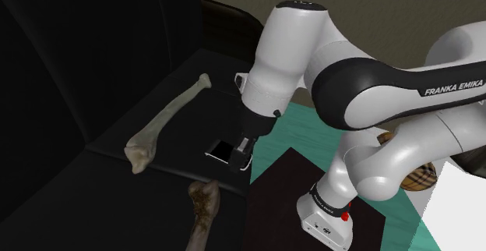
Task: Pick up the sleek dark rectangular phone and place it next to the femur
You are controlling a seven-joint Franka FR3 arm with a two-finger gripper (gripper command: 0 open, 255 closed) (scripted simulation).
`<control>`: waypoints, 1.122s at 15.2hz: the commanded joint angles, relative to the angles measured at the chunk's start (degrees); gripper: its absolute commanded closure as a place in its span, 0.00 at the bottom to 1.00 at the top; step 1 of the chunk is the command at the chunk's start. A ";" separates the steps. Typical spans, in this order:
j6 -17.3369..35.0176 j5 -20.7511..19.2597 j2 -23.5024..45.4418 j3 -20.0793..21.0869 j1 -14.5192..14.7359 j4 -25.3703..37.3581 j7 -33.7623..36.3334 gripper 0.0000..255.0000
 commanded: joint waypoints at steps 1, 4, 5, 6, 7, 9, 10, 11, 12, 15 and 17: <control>1.77 0.15 0.62 0.38 0.00 -1.12 0.04 1.00; 4.26 0.44 1.24 0.84 0.08 -3.00 0.00 1.00; 5.11 0.53 1.48 0.99 0.11 -3.60 0.00 1.00; 5.96 0.62 1.73 1.15 0.13 -4.19 -0.01 1.00; 6.81 0.71 2.01 1.32 0.15 -4.78 -0.01 1.00; 8.55 0.88 2.62 1.66 0.18 -5.91 -0.02 1.00; 9.43 0.96 2.95 1.83 0.19 -6.46 -0.02 1.00; 10.32 1.04 3.30 2.00 0.19 -7.00 -0.01 1.00; 11.21 1.12 3.67 2.18 0.20 -7.53 -0.01 1.00; 13.94 1.32 4.90 2.72 0.19 -9.04 0.03 1.00; 15.80 1.43 5.82 3.09 0.17 -9.99 0.08 1.00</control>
